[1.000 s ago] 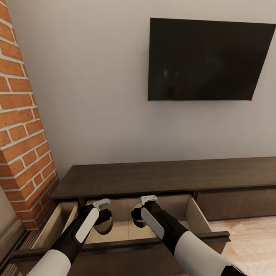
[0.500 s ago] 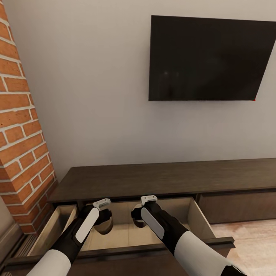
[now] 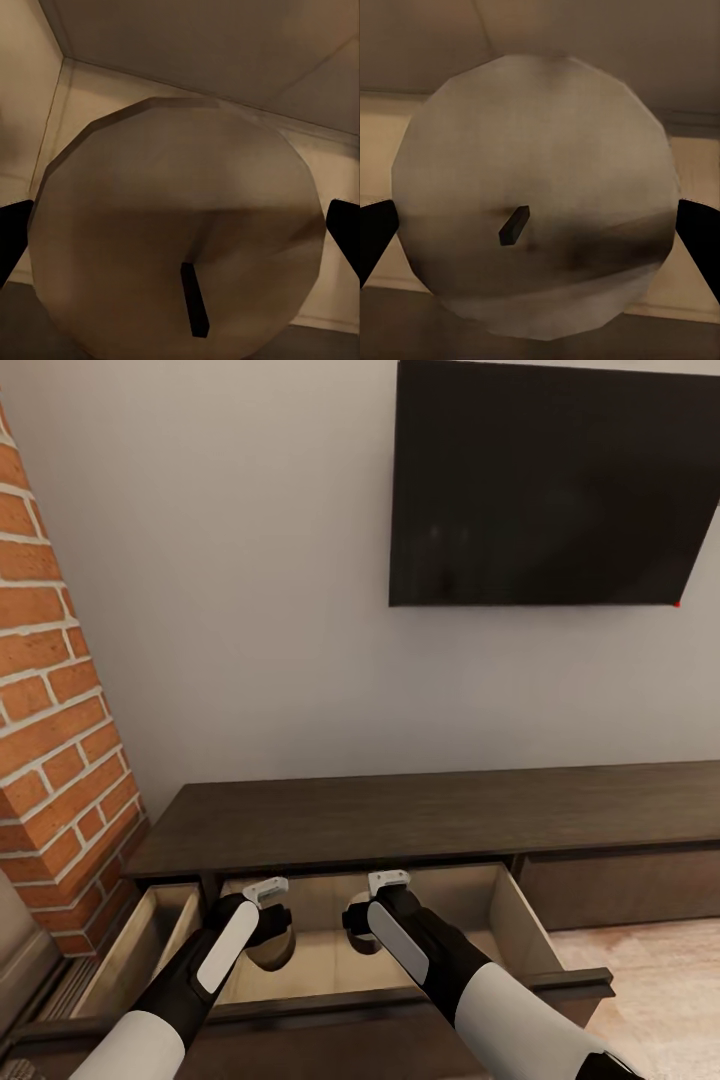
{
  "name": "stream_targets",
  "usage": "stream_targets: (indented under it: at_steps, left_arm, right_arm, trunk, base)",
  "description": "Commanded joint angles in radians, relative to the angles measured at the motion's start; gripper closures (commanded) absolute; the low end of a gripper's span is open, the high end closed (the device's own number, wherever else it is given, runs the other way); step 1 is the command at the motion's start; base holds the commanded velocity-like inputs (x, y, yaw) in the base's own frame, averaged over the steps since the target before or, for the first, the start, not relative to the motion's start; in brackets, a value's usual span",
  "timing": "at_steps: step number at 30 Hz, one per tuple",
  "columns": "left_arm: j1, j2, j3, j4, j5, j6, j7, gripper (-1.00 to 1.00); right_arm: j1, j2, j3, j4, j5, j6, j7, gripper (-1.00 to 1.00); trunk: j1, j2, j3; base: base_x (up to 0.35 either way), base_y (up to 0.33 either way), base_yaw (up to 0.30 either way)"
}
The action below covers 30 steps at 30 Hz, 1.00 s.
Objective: Place each of the two pumpkins and all three candles from the living room inside a cabinet in the living room (use any cabinet), then make sure every cabinet is closed, and position the cauldron so it is next to a table in the living room.
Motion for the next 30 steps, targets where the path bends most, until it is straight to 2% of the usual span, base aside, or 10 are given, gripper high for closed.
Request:
stream_targets:
  at_steps: [1, 27, 30]
  left_arm:
    - [-0.001, 0.0, -0.003, -0.001, 0.01, 0.0, 0.01, 1.0]
    - [-0.001, -0.005, -0.021, -0.003, 0.007, -0.004, 0.01, 1.0]
    - [-0.001, -0.004, -0.021, -0.003, 0.007, -0.005, 0.01, 1.0]
  right_arm:
    - [-0.001, 0.0, 0.003, -0.001, -0.008, 0.0, -0.01, 1.0]
    - [-0.001, 0.0, 0.004, -0.001, 0.0, -0.011, -0.007, 1.0]
    - [-0.001, 0.0, 0.004, -0.001, 0.001, -0.019, -0.006, 1.0]
  trunk:
    - [0.0, -0.001, -0.005]
    - [0.012, -0.007, -0.106]
    - [0.012, -0.007, -0.106]
  base:
    - [0.0, 0.0, 0.0]
    - [0.0, 0.0, 0.0]
    - [0.0, 0.0, 0.0]
